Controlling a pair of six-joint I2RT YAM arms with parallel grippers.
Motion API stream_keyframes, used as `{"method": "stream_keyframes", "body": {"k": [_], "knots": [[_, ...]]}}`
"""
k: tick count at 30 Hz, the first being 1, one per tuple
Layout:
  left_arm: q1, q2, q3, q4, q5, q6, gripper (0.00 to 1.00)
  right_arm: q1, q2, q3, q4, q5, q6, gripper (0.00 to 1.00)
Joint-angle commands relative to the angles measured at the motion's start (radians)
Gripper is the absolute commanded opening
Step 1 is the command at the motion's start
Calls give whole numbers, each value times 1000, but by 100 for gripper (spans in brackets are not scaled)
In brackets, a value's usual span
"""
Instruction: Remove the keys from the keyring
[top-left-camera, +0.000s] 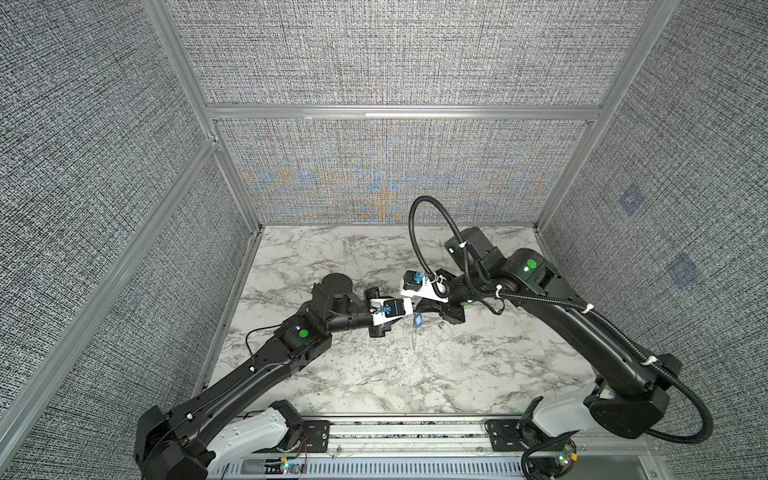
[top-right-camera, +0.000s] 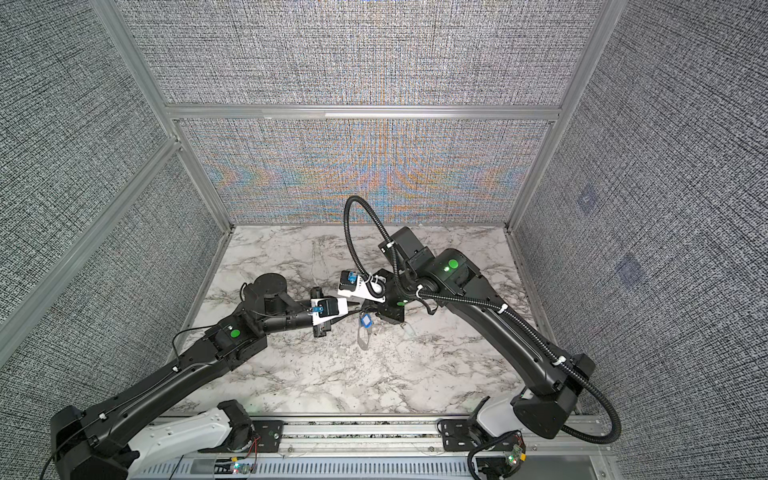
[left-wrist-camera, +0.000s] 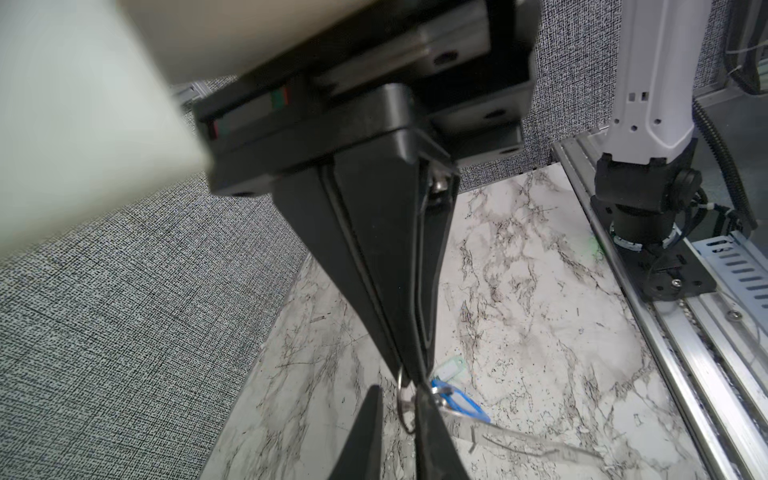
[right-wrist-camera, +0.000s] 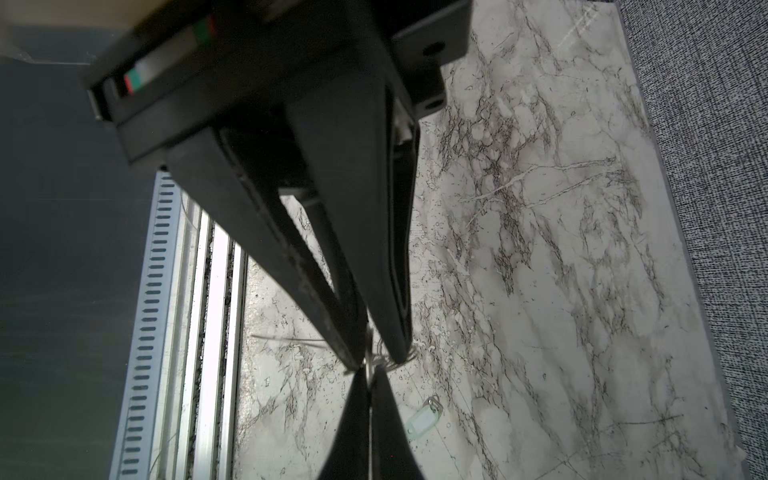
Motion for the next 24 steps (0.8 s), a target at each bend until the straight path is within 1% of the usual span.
{"method": "stream_keyframes", "body": {"k": [1, 4, 6, 8, 14, 17, 21, 24], "knots": [[-1, 7, 13, -18, -21, 11, 17, 2, -2, 11, -17, -14, -7, 0], [-2, 13, 17, -32, -34, 10, 16, 3, -3, 14, -13, -17, -6, 0], [-3, 15, 21, -40, -39, 11, 13, 2, -6, 14, -8, -18, -7, 0], [-4, 18, 23, -49, -42, 12, 12, 2, -7, 13, -3, -21, -6, 0], [-4, 20, 26, -45, -38, -1, 0, 2, -8, 12, 8, -29, -2, 0], [-4, 18, 19, -20, -28, -37, 0, 2, -12, 3, 14, -5, -13, 0], [-4, -3, -12, 37, -32, -109, 0, -3, -56, -44, 59, 72, -41, 10], [-4, -25, -43, 92, -38, -161, 0, -18, -119, -101, 132, 128, -49, 18]]}}
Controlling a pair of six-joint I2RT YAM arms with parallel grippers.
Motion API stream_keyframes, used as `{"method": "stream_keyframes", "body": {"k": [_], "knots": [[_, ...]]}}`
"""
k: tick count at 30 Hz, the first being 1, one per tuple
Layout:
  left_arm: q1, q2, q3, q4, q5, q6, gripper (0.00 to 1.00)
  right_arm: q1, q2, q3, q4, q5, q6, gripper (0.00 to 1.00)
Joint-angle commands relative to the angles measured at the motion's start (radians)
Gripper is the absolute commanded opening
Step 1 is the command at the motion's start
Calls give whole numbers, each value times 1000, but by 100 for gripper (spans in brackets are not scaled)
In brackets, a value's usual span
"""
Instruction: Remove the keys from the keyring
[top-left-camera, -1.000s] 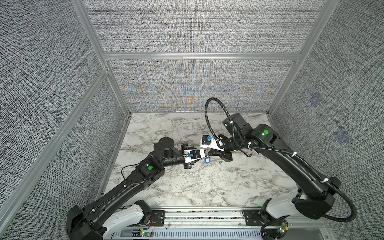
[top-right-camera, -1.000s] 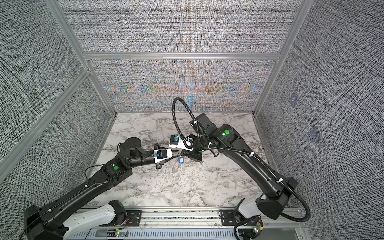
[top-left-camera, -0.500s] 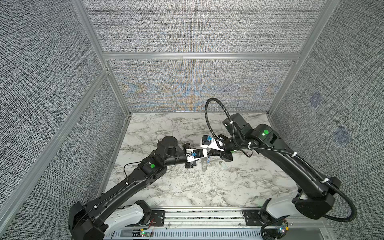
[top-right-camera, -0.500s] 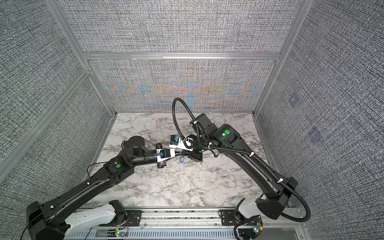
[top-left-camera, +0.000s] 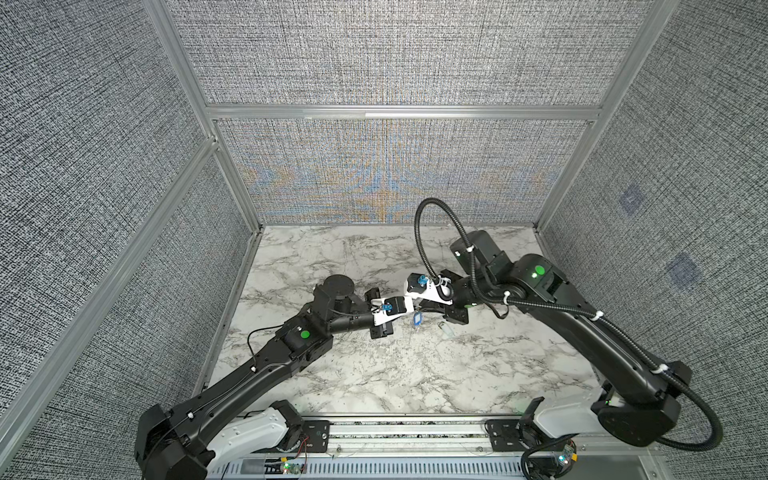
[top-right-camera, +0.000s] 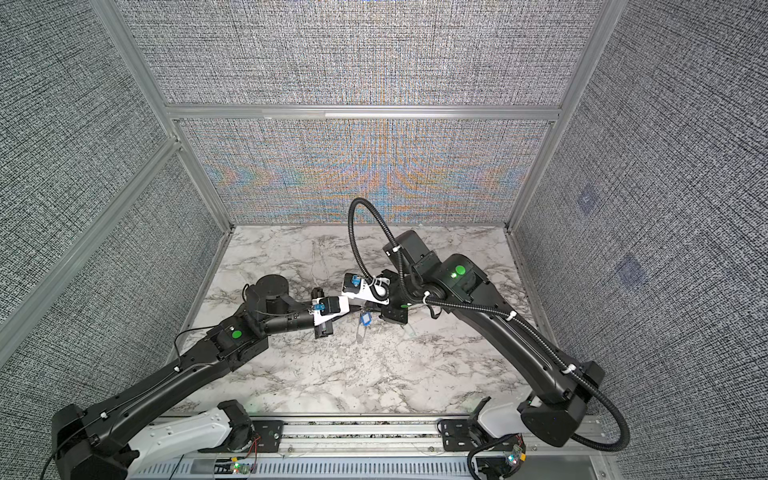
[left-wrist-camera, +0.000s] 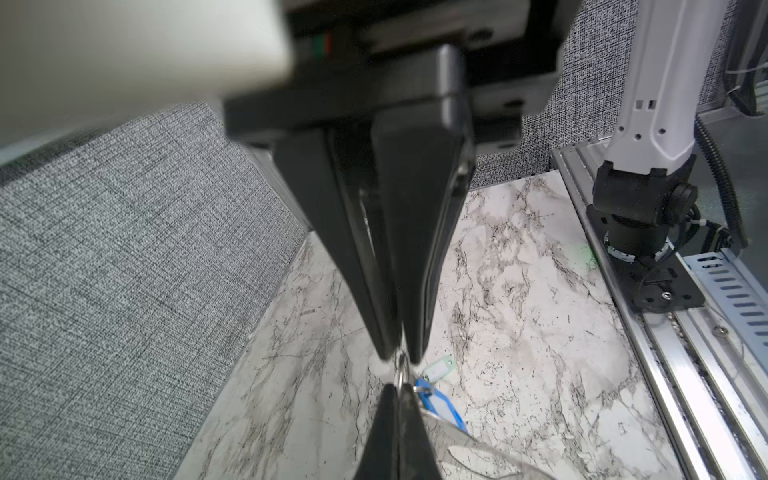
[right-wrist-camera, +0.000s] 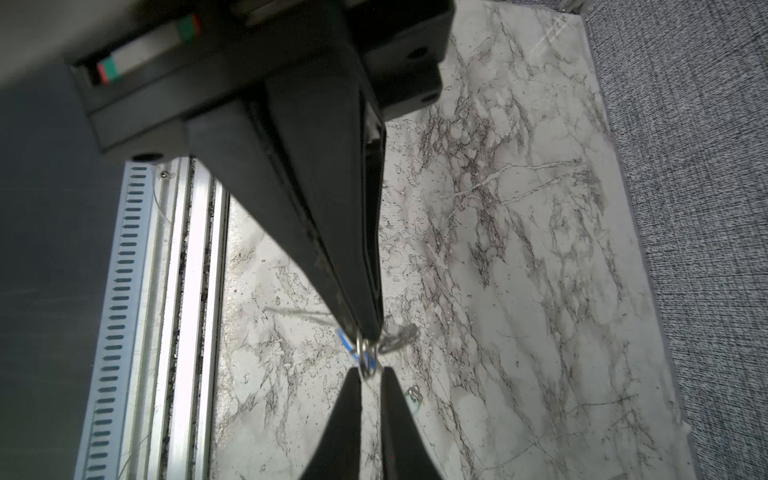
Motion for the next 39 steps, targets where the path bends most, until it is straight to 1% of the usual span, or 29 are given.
{"method": "stream_keyframes", "body": {"k": [1, 6, 8, 11, 15, 18, 23, 27, 36, 39], "knots": [[2, -20, -24, 96, -14, -87, 0, -13, -58, -50, 98, 66, -21, 21], [3, -47, -65, 187, -35, -159, 0, -36, -167, -198, 243, 73, 26, 29], [2, -54, -77, 218, -45, -186, 0, -37, -191, -252, 276, 58, 56, 29], [2, -60, -82, 238, -59, -213, 0, -37, -227, -345, 355, 25, 118, 31], [2, -68, -88, 259, -73, -234, 0, -36, -280, -469, 527, -42, 207, 34], [3, -65, -85, 261, -70, -236, 0, -35, -288, -520, 622, -75, 245, 37], [2, -69, -99, 291, -62, -233, 0, -30, -254, -517, 652, -84, 245, 38], [2, -71, -120, 338, -43, -248, 0, -30, -242, -523, 699, -117, 255, 38], [2, -88, -168, 440, -29, -295, 0, -29, -220, -518, 692, -219, 280, 31], [3, -85, -175, 461, -16, -307, 0, -29, -222, -520, 693, -225, 286, 30]]}}
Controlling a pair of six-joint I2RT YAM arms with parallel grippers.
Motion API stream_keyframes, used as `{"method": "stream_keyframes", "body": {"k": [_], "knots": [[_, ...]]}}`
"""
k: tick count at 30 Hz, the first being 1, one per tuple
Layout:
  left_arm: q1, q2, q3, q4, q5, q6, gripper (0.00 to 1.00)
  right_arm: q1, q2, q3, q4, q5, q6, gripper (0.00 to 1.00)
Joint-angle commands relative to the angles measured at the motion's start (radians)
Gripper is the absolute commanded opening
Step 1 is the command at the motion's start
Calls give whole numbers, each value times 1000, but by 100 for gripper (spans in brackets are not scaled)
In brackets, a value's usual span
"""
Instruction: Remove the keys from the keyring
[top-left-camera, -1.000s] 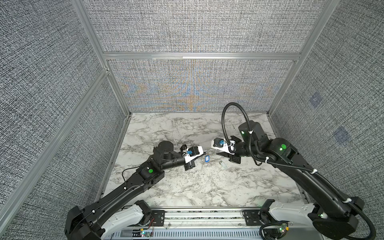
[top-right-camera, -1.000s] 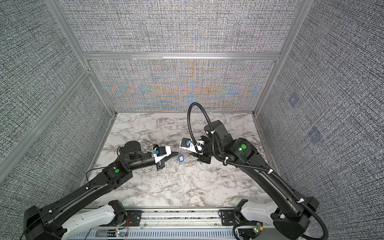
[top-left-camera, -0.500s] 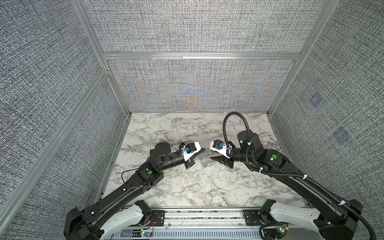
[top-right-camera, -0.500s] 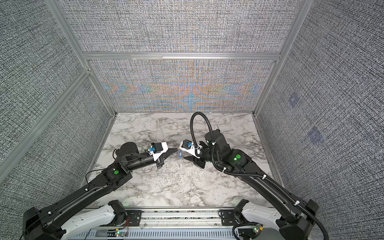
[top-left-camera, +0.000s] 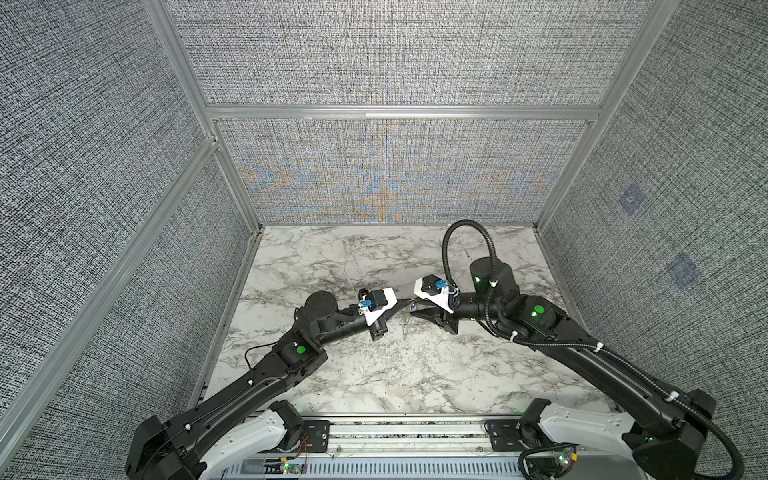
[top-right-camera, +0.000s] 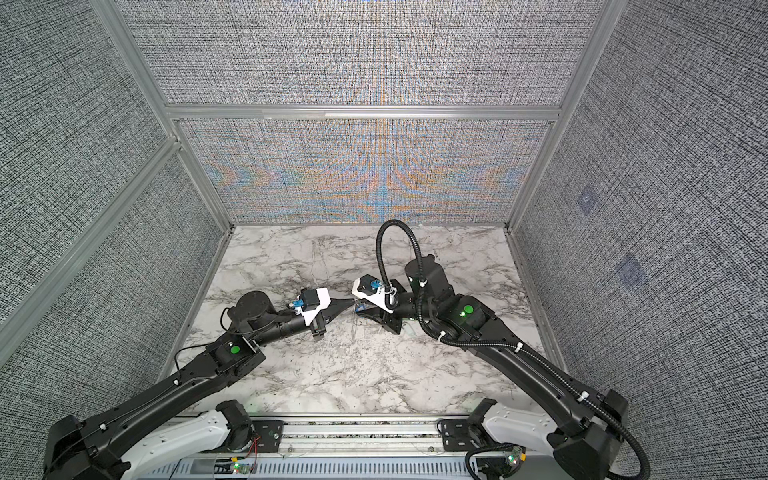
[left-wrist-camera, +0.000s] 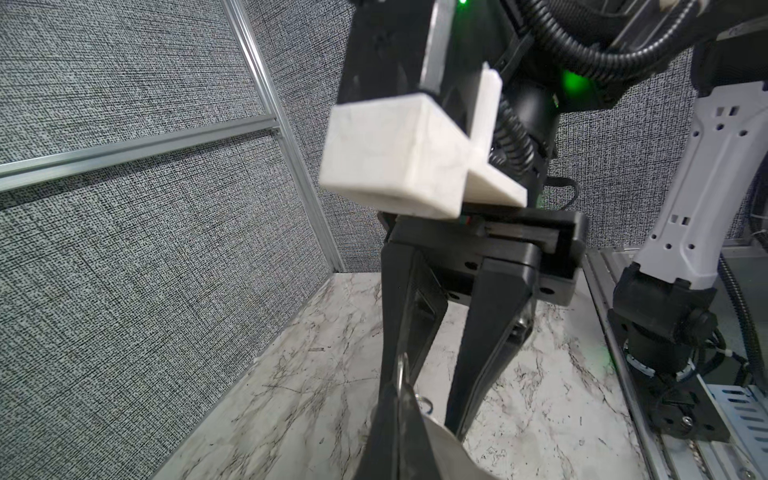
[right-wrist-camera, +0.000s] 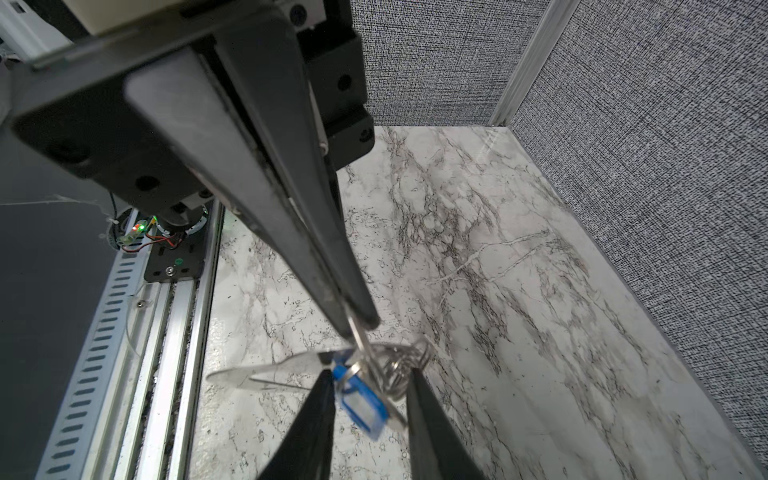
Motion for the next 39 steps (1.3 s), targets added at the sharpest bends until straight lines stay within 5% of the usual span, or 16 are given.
{"method": "stream_keyframes", "body": {"k": [1, 27, 39], "knots": [[3, -1, -4, 88, 28, -27, 0, 1, -3, 1, 17, -39, 18, 29], [7, -8, -19, 145, 43, -38, 0, 1, 0, -4, 52, -150, 107, 0], [15, 1, -32, 171, 84, -57, 0, 37, 34, 70, -45, -102, 45, 0]]}}
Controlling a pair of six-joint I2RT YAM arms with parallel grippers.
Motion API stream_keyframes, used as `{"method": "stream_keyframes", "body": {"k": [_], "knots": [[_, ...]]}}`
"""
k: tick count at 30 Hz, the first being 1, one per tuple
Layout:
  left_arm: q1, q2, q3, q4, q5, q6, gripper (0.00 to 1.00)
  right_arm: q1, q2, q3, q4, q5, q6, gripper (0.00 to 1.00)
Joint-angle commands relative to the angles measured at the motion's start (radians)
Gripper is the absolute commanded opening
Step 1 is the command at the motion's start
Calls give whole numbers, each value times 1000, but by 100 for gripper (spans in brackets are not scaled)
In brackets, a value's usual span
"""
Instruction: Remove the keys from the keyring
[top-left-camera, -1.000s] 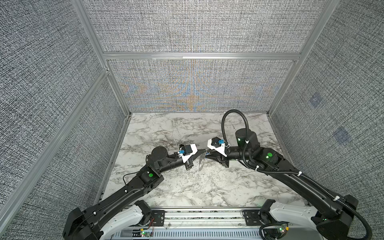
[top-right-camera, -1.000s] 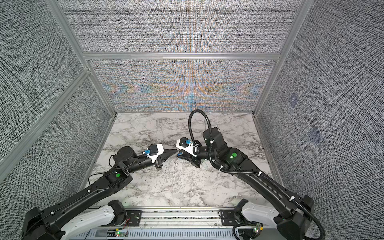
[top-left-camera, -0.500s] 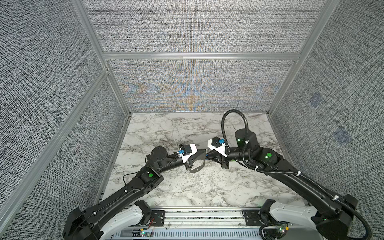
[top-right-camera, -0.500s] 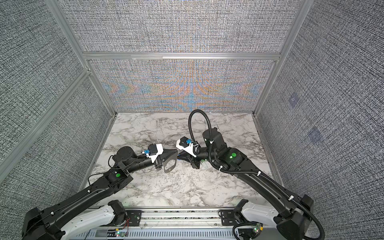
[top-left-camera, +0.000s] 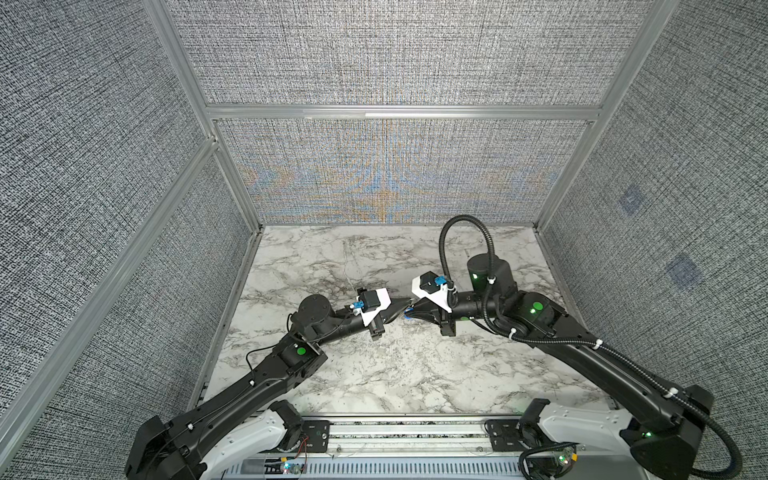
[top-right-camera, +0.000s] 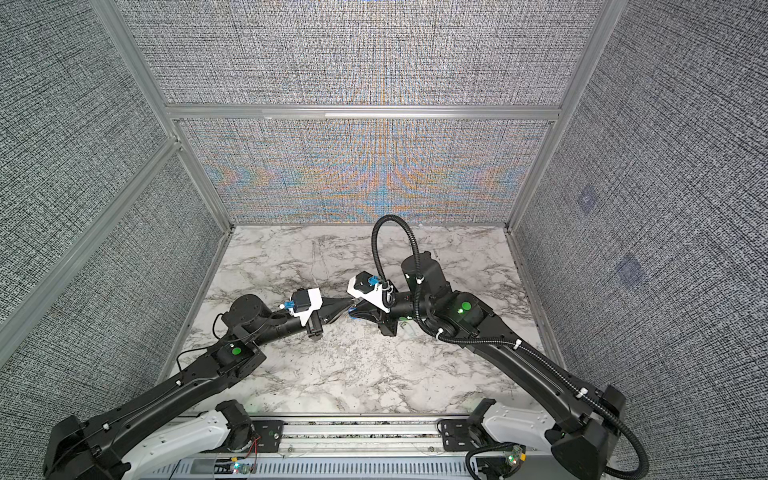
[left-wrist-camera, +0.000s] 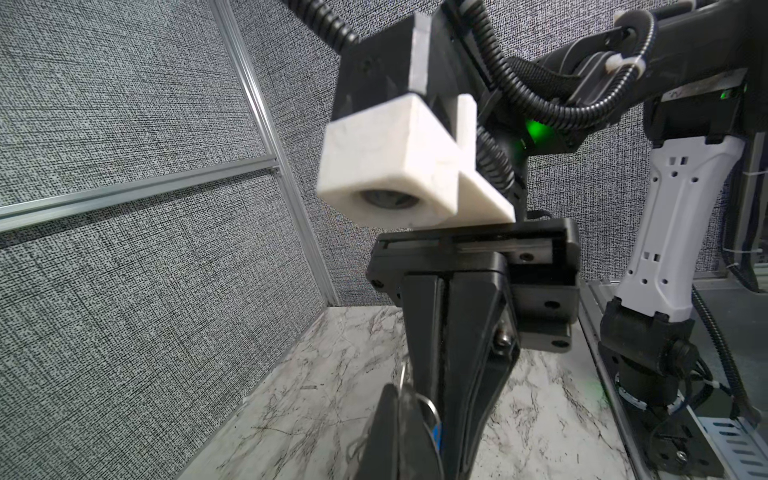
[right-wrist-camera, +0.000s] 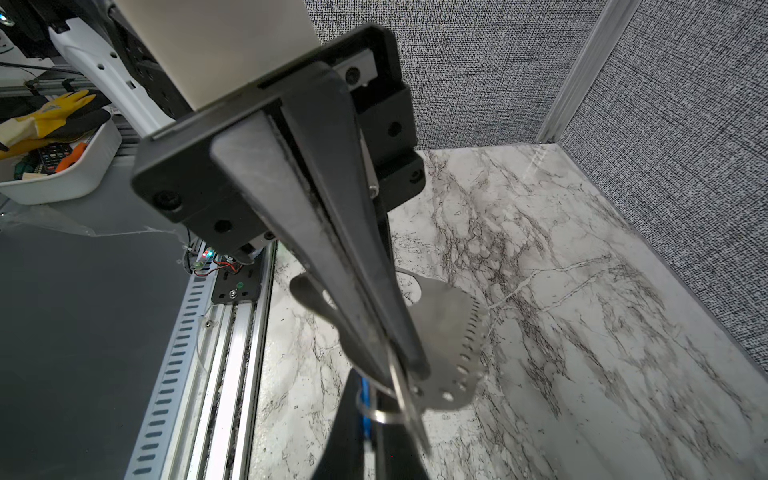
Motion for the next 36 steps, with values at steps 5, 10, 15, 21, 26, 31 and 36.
{"method": "stream_keyframes", "body": {"k": [5, 10, 15, 21, 26, 31, 36], "knots": [[3, 2, 5, 25, 23, 4, 0, 11, 5, 21, -72, 12, -56, 0], [11, -8, 11, 5, 27, 16, 0, 11, -4, 47, -173, 49, -101, 0], [13, -14, 17, -9, 29, 28, 0, 9, -18, 59, -233, 105, -136, 0], [13, -20, 28, -44, 26, 51, 0, 4, -52, 62, -242, 192, -168, 0], [13, -19, 30, -56, 31, 63, 0, 4, -82, 68, -236, 243, -191, 0], [13, -14, 24, -41, 46, 56, 0, 4, -96, 69, -224, 262, -199, 0], [13, 2, 18, 13, 59, 12, 0, 4, -70, 70, -238, 213, -188, 0]]}}
